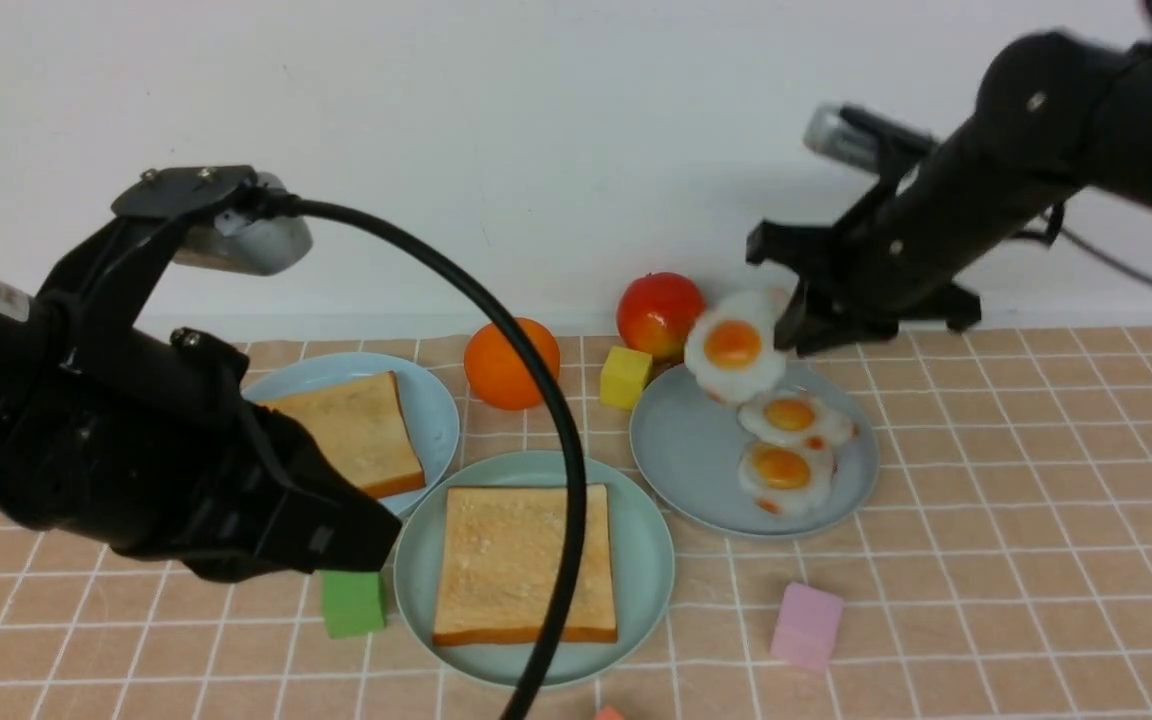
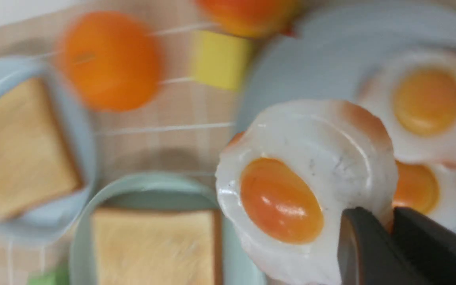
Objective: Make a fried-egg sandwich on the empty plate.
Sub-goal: Use the right arm to place the fried egg on the slice of bread in the middle, then use the left arm to grab a slice of bread
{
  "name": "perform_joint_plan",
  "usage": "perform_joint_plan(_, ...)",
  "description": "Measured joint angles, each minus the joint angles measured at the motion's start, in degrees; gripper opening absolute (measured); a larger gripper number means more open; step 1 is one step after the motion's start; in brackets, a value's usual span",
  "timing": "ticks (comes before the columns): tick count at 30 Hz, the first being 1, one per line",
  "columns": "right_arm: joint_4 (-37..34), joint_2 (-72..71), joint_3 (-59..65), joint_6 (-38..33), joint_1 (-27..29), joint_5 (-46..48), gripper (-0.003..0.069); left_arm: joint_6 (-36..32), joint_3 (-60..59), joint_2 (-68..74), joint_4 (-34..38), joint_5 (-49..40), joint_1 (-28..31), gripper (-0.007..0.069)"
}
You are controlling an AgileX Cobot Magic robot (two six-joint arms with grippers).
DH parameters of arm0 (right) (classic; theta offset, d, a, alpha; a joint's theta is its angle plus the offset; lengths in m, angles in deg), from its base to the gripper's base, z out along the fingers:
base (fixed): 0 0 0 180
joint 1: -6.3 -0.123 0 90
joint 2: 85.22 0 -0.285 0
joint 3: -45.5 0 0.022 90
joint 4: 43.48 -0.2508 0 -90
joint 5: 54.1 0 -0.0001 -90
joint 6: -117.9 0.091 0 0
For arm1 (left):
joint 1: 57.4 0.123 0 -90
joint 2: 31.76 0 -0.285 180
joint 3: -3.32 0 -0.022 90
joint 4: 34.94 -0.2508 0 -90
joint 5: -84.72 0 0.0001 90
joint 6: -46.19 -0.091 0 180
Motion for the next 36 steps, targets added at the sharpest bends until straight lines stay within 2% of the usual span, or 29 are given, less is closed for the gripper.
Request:
perform_joint_plan(3, -5.87, -0.78, 0.08, -10.68, -2.28, 1.5, 0.0092, 0.0, 0.0, 0.0, 0.0, 0.0, 0.0, 0.0004)
perform_joint_plan(10, -21.2, 4.49, 1.69, -25.89, -9.79, 1.84, 0.0092, 0.0, 0.0, 0.0, 0.0, 0.0, 0.0, 0.0013)
perform_joint_plan(14, -25.11, 8.07, 1.69, -28.15, -12.23, -1.2, 0.0092, 0.0, 0.0, 0.0, 0.0, 0.0, 0.0, 0.0014)
perform_joint_plan(18, -25.45, 10.41, 1.82, -28.15, -12.41, -3.56, 0.0098, 0.0, 0.0, 0.0, 0.0, -0.33, 0.0, 0.0017)
perform_joint_plan(22, -25.02, 10.86, 1.82, -28.15, -12.38, -2.85, 0.0145, 0.0, 0.0, 0.0, 0.0, -1.08, 0.0, 0.002)
perform_joint_plan(24, -25.02, 10.86, 1.82, -28.15, -12.38, -1.9, 0.0176, 0.0, 0.0, 0.0, 0.0, -1.23, 0.0, 0.0022)
perform_joint_plan(28, -22.15, 10.86, 1.82, -28.15, -12.38, 0.17, 0.0323, 0.0, 0.0, 0.0, 0.0, -1.28, 0.0, 0.0027)
perform_joint_plan(29, -21.92, 10.8, 1.82, -28.15, -12.3, 0.23, 0.0329, 0.0, 0.0, 0.0, 0.0, -1.28, 0.0, 0.0028)
perform_joint_plan(31, -18.73, 9.9, 1.82, -28.15, -11.62, 1.18, 0.0392, 0.15, 0.0, 0.0, 0.0, -1.28, 0.0, 0.003)
perform_joint_plan(36, -14.87, 3.21, 0.7, -28.36, -7.2, 5.71, 0.0428, 4.29, 0.0, 0.0, -1.72, 1.21, 0.0, 0.0036)
